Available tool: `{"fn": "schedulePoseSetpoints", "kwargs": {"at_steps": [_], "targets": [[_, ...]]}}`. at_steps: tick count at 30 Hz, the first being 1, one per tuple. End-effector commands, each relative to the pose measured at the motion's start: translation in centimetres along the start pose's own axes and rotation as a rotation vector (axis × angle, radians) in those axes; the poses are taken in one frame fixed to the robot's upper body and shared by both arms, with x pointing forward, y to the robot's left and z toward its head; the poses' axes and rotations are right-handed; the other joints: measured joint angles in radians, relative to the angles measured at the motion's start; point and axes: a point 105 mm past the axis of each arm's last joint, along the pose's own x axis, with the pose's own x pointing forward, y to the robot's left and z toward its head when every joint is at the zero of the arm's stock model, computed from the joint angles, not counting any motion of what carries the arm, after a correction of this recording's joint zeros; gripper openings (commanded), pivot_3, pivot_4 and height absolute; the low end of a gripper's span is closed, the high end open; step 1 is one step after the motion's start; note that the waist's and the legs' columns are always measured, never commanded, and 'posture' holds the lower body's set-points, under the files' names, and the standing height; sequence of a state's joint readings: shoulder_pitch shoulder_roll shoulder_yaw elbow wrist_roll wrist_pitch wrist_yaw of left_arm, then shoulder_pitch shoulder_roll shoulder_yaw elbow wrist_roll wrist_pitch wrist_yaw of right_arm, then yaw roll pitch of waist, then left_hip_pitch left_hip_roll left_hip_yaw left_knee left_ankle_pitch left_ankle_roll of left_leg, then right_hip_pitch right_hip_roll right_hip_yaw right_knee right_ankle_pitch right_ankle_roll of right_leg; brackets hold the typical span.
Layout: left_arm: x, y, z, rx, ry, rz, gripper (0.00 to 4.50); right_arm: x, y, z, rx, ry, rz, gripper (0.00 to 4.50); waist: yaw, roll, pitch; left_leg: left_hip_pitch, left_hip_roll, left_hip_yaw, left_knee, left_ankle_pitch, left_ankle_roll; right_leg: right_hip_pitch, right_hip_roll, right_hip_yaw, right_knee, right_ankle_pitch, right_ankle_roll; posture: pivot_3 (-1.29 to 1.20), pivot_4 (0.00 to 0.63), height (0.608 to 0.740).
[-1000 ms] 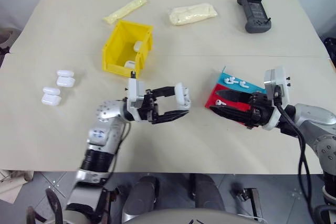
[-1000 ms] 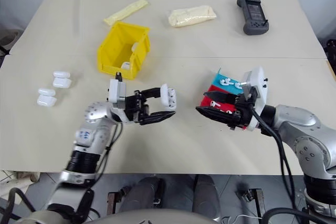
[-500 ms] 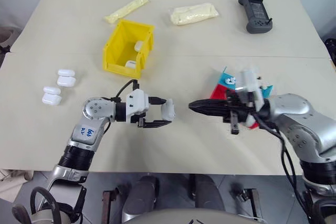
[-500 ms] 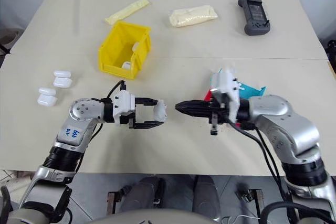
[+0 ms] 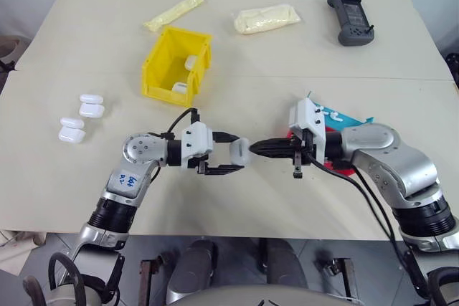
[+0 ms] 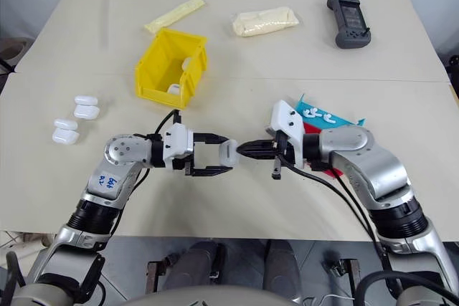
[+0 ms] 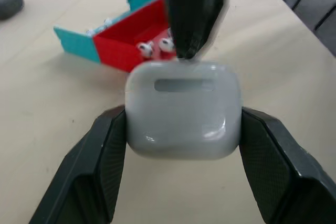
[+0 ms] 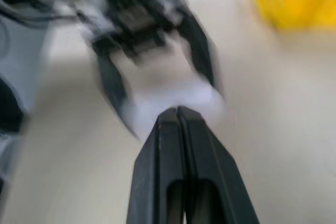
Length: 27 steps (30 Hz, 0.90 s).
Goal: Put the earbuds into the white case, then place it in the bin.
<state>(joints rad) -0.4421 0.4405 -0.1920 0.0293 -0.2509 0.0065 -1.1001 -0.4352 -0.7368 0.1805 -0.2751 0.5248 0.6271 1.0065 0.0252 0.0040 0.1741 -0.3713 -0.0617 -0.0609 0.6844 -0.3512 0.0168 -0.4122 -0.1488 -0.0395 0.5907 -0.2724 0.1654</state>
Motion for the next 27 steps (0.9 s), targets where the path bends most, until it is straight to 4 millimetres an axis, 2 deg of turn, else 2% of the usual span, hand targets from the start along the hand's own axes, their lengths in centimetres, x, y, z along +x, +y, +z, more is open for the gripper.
{"fn": "schedulePoseSetpoints", "kwargs": {"at_steps": [1, 3, 6, 8, 11, 13, 15, 18, 20, 23, 27], "targets": [[-0.5, 0.1, 2.1, 0.06, -0.096, 0.025, 2.79, -2.1, -0.6, -0.3, -0.017, 0.0, -0.059, 0.03, -0.001, 0.0, 0.0, 0.0, 0.0, 0.0, 0.0, 0.0, 0.0, 0.0, 0.0, 0.0, 0.0, 0.0, 0.0, 0.0, 0.15, 0.74], [-1.4, 0.4, 2.8, 0.037, -0.164, 0.091, 2.79, -3.8, -0.4, -0.7, -0.022, -0.031, -0.101, 0.03, -0.001, 0.0, 0.0, 0.0, 0.001, 0.0, 0.0, 0.0, 0.0, 0.0, 0.0, 0.0, 0.0, 0.0, 0.0, 0.0, 0.15, 0.74], [-2.8, 0.6, 2.4, -0.029, -0.168, 0.176, 2.79, -5.0, -0.1, -0.5, 0.008, -0.102, -0.149, 0.03, -0.005, 0.0, 0.0, 0.0, 0.002, 0.001, 0.0, 0.0, 0.0, 0.0, 0.0, 0.0, 0.0, 0.0, 0.0, 0.0, 0.15, 0.74], [-4.2, 0.9, 1.7, -0.081, -0.145, 0.265, 2.79, -6.0, 0.3, -0.6, 0.052, -0.137, -0.172, 0.61, -0.004, 0.0, 0.0, 0.001, 0.002, 0.001, 0.0, 0.0, 0.0, 0.0, 0.0, 0.0, 0.0, 0.0, 0.0, 0.0, 0.15, 0.74], [-6.3, 1.1, 1.1, -0.125, -0.127, 0.404, 2.79, -7.0, 0.4, -0.3, 0.03, -0.182, -0.233, 1.53, -0.003, 0.0, 0.0, 0.001, 0.003, 0.001, 0.0, 0.0, -0.001, 0.0, 0.001, 0.0, 0.0, 0.0, 0.0, 0.0, 0.15, 0.74], [-8.7, 1.7, 0.2, -0.203, -0.082, 0.562, 2.79, -7.7, 0.1, 0.3, -0.007, -0.232, -0.301, 2.24, -0.001, 0.0, 0.0, 0.002, 0.003, 0.001, 0.0, 0.0, -0.001, 0.0, 0.001, 0.001, 0.0, 0.0, 0.0, 0.0, 0.15, 0.74], [-11.2, 2.6, 0.3, -0.263, -0.117, 0.74, 2.79, -8.5, -0.4, 0.9, -0.069, -0.28, -0.389, 2.92, -0.001, 0.0, 0.0, 0.001, 0.003, 0.001, 0.0, 0.0, -0.001, 0.0, 0.001, 0.001, 0.0, 0.0, 0.0, 0.0, 0.15, 0.74], [-13.4, 3.8, -0.4, -0.366, -0.11, 0.905, 2.79, -8.8, -0.6, 0.9, -0.109, -0.282, -0.423, 3.98, 0.002, 0.0, 0.0, 0.002, 0.003, 0.001, 0.0, 0.0, -0.001, 0.0, 0.001, 0.001, 0.001, 0.0, 0.0, 0.0, 0.15, 0.74], [-14.5, 5.5, -0.1, -0.35, -0.118, 0.973, 2.79, -8.7, -0.6, 0.8, -0.126, -0.28, -0.424, 4.43, 0.005, 0.0, 0.0, 0.002, 0.002, 0.001, 0.0, 0.0, -0.001, 0.0, 0.001, 0.001, 0.001, 0.0, 0.0, 0.0, 0.15, 0.74], [-15.1, 8.1, 0.1, -0.323, -0.091, 1.04, 2.79, -8.5, -0.6, 0.5, -0.131, -0.284, -0.418, 4.43, 0.008, 0.0, 0.0, 0.001, 0.001, 0.0, 0.0, 0.0, -0.001, 0.001, 0.001, 0.001, 0.001, 0.0, 0.0, 0.0, 0.15, 0.74], [-13.9, 11.8, 0.9, -0.293, -0.072, 1.007, 2.79, -8.1, -0.6, 0.6, -0.144, -0.3, -0.412, 4.43, 0.002, 0.0, 0.0, 0.002, -0.004, 0.0, 0.0, 0.0, -0.001, 0.001, 0.001, 0.001, 0.002, 0.0, 0.0, 0.0, 0.15, 0.74]]}}
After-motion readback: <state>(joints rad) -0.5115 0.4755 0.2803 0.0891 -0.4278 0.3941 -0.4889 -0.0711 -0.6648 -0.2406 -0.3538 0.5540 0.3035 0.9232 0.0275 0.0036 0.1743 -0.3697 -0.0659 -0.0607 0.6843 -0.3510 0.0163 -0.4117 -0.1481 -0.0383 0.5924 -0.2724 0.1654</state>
